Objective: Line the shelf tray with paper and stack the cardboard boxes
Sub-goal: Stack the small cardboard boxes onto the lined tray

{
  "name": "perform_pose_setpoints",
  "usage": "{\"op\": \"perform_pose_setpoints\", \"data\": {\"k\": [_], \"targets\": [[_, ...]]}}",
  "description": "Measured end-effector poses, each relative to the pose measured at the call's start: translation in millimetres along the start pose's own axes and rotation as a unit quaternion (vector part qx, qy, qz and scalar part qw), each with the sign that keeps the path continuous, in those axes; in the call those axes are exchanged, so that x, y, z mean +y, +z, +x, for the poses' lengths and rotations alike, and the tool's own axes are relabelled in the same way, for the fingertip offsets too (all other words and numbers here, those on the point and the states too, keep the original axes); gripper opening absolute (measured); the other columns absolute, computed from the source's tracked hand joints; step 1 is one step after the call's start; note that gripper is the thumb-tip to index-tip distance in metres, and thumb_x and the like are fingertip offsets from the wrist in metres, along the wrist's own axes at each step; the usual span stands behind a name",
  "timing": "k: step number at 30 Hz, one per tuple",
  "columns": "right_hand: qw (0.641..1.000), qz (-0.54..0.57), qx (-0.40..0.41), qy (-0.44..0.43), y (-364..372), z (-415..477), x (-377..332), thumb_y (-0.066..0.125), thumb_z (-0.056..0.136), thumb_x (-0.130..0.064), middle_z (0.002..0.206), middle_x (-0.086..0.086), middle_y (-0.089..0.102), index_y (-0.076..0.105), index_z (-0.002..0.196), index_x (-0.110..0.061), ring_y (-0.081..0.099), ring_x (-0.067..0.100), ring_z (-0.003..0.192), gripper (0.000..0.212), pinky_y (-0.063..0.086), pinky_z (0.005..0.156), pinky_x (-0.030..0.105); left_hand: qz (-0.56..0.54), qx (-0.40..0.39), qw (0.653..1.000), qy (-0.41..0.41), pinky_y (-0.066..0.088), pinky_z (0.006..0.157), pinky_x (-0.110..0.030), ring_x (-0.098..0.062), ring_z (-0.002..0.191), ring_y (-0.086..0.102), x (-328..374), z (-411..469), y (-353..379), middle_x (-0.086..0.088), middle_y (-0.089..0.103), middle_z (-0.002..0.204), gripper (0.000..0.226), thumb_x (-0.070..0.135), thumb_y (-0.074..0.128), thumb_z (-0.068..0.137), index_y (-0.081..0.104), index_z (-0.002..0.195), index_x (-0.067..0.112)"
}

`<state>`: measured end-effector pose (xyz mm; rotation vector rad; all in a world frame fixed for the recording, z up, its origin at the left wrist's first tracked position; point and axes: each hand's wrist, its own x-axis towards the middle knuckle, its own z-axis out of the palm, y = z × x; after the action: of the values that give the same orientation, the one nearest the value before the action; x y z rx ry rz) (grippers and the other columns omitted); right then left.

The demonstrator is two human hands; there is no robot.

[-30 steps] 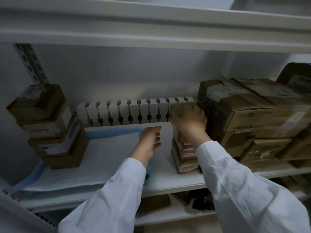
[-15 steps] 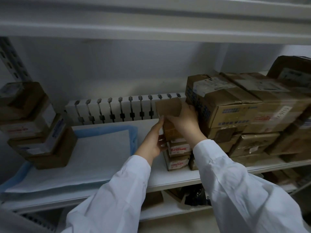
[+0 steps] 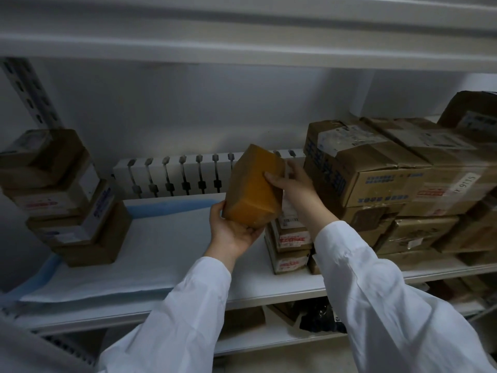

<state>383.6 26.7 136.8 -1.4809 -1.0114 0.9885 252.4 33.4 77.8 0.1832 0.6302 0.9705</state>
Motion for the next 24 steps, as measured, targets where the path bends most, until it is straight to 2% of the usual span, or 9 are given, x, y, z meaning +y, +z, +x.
{"op": "perform_pose_setpoints", "data": {"k": [2,5,6,8,10,13,16,19,24], "targets": [[0.999,0.02,-0.039,0.032,1,1,-1,0.07,0.082,-0.032,0.149,0.005,0.036,0.021,0.149,-0.024,0.041,0.03,0.132,0.083,0.038,0.106,0.043,-0.007,-0.001,1.0,-0.004,0.051,0.081,-0.044,-0.039,0.106,0.057,3,0,-3,-0.021,0.06,0.117,0.05,0.052,0.042,0.086,0.049,0.121,0.018],[0.995,0.014,-0.09,0.027,5,0,2,0.057,0.09,-0.041,0.143,0.001,0.044,0.026,0.147,-0.022,0.045,0.024,0.129,0.068,0.037,0.106,0.037,-0.028,-0.008,1.0,-0.008,0.051,0.076,-0.045,-0.039,0.107,0.057,8,-1,-10,-0.021,0.059,0.12,0.053,0.053,0.044,0.084,0.05,0.124,0.019],[0.997,-0.021,-0.073,0.015,7,0,6,0.049,0.093,-0.046,0.143,0.0,0.043,0.028,0.147,-0.022,0.043,0.022,0.13,0.063,0.034,0.104,0.036,-0.034,-0.007,0.999,-0.003,0.051,0.075,-0.045,-0.039,0.107,0.057,10,-1,-13,-0.021,0.059,0.121,0.052,0.053,0.044,0.084,0.05,0.124,0.019],[0.989,-0.15,0.011,0.015,9,8,20,0.039,0.096,-0.049,0.149,0.002,0.037,0.029,0.147,-0.021,0.037,0.026,0.136,0.059,0.033,0.108,0.041,-0.048,-0.004,0.999,0.01,0.05,0.074,-0.044,-0.039,0.108,0.057,14,-1,-20,-0.02,0.059,0.121,0.051,0.053,0.044,0.084,0.051,0.123,0.021],[0.946,-0.314,0.057,0.055,9,13,36,0.039,0.096,-0.044,0.152,0.006,0.031,0.029,0.147,-0.018,0.035,0.03,0.138,0.058,0.035,0.11,0.044,-0.067,-0.004,0.998,0.017,0.049,0.08,-0.044,-0.039,0.108,0.056,16,-1,-27,-0.02,0.059,0.122,0.049,0.054,0.043,0.084,0.052,0.12,0.021],[0.874,-0.477,0.041,0.089,8,11,52,0.044,0.094,-0.046,0.157,0.013,0.012,0.014,0.15,-0.01,0.016,0.033,0.144,0.073,0.023,0.114,0.044,-0.087,-0.003,0.996,0.018,0.046,0.091,-0.044,-0.039,0.112,0.055,16,-3,-34,-0.019,0.059,0.123,0.046,0.053,0.043,0.083,0.053,0.115,0.021],[0.851,-0.515,0.028,0.097,9,0,56,0.051,0.087,-0.053,0.157,0.013,0.008,0.012,0.15,-0.011,0.01,0.034,0.144,0.085,0.019,0.115,0.044,-0.081,0.0,0.997,0.016,0.045,0.091,-0.045,-0.039,0.113,0.055,15,-4,-35,-0.019,0.059,0.123,0.048,0.055,0.043,0.083,0.053,0.117,0.021],[0.824,-0.559,0.024,0.088,11,-2,61,0.05,0.086,-0.053,0.156,0.014,0.008,0.016,0.147,-0.017,0.01,0.035,0.143,0.079,0.017,0.114,0.045,-0.058,-0.003,0.998,0.013,0.048,0.083,-0.046,-0.04,0.111,0.055,16,-4,-36,-0.019,0.059,0.123,0.052,0.056,0.043,0.083,0.052,0.121,0.022],[0.811,-0.579,0.032,0.085,15,-4,58,0.05,0.085,-0.05,0.153,0.017,0.014,0.02,0.144,-0.029,0.016,0.04,0.139,0.069,0.016,0.112,0.051,-0.041,-0.003,0.999,0.012,0.048,0.08,-0.049,-0.041,0.112,0.055,18,-5,-40,-0.019,0.057,0.125,0.052,0.056,0.045,0.083,0.052,0.122,0.022]]}}
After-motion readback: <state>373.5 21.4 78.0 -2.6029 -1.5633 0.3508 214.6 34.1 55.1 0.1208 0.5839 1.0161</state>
